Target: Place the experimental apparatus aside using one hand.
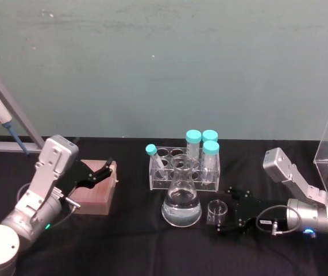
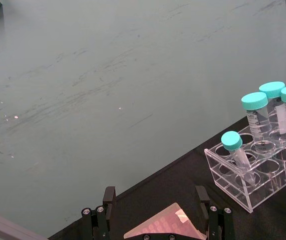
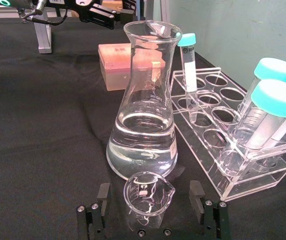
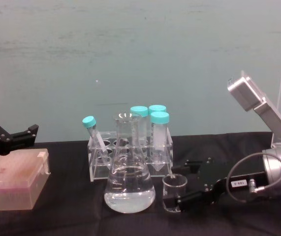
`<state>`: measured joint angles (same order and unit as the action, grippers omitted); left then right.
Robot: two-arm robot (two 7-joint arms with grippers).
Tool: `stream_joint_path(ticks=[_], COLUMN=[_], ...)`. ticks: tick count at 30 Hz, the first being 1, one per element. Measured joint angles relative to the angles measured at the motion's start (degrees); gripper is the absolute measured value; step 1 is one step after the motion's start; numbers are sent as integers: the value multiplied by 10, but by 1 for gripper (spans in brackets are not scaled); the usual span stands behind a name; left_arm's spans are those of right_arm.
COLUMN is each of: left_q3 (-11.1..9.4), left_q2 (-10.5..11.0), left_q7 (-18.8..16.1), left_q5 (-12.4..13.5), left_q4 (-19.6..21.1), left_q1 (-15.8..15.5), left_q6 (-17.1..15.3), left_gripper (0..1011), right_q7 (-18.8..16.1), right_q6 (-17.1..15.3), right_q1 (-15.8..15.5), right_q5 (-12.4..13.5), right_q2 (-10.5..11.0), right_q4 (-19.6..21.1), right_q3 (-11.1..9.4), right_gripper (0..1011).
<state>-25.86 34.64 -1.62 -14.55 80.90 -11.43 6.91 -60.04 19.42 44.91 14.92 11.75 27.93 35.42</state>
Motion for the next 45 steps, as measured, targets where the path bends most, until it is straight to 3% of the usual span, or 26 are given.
stream_joint_path(ticks=[15, 25, 31, 34, 45], left_q3=[0, 0, 0, 0, 0], left_q2=[0, 0, 0, 0, 0], left_q7=[0, 0, 0, 0, 0], left_q5=[0, 0, 0, 0, 0], left_q4=[0, 0, 0, 0, 0], left_q1=[0, 0, 0, 0, 0], left_q6=[0, 0, 0, 0, 0], left_gripper=[1000, 1000, 1000, 1000, 1000], right_q7=[1, 1, 1, 1, 1], right_q6=[0, 0, 0, 0, 0], right_q1=[0, 0, 0, 0, 0], right_q5=[0, 1, 1, 1, 1], right_q2=[0, 0, 0, 0, 0], right_q4=[-1, -1, -1, -1, -1], right_q3=[1, 1, 1, 1, 1], right_gripper=[997, 788, 570, 507, 463])
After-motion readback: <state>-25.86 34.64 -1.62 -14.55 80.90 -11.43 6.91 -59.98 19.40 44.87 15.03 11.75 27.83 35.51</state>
